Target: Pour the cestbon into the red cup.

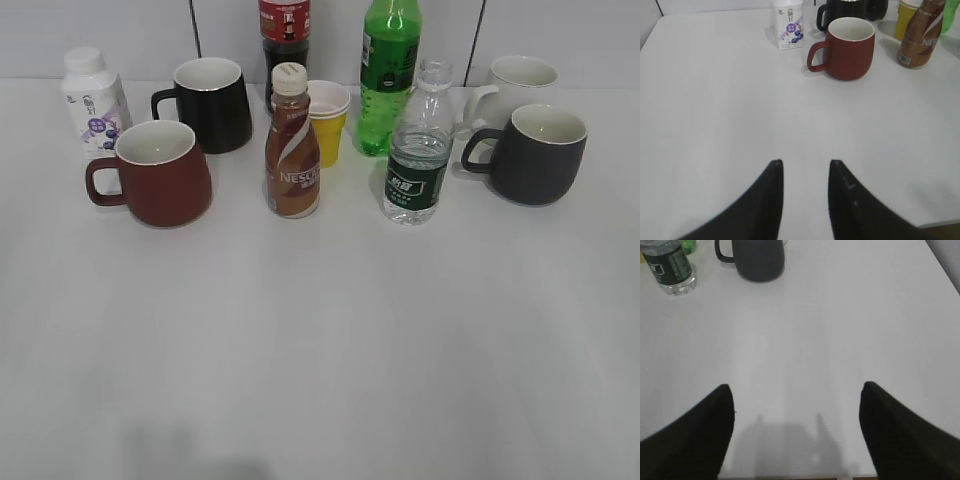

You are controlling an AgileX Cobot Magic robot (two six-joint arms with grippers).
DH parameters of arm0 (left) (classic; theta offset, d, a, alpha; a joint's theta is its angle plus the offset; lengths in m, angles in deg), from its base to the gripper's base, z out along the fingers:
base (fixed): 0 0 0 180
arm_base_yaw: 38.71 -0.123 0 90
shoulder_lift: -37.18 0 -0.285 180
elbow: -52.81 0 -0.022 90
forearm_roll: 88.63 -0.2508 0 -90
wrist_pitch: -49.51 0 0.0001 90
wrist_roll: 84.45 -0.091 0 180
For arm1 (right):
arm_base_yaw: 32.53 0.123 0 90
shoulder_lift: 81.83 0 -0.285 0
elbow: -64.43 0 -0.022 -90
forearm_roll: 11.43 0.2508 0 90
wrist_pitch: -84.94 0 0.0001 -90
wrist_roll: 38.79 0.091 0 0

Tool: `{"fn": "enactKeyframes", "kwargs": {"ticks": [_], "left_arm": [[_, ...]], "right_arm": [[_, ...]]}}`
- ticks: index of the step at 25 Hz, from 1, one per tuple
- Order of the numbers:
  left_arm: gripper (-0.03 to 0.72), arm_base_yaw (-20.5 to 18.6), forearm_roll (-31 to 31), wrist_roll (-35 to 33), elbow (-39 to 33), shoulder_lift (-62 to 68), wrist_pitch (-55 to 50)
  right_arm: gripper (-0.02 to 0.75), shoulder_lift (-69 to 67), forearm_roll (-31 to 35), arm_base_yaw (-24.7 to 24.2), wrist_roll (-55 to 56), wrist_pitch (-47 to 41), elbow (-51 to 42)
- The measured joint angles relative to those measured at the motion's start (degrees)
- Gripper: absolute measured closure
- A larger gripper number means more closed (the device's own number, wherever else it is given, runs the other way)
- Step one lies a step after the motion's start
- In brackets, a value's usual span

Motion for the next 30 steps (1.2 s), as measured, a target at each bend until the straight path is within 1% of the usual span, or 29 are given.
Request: {"fn": "enactKeyframes", "kwargs": {"ticks": [25,30], "left_arm": [[0.452,0.00,0.00,0.00,0.00,0.00,0.00],[0.452,0.00,0.33,0.00,0.00,0.00,0.00]], "right_arm": [[0.152,0.00,-0.16,0.00,0.00,0.00,0.00],[0.152,0.00,0.87,0.00,0.00,0.69,0.25]]}}
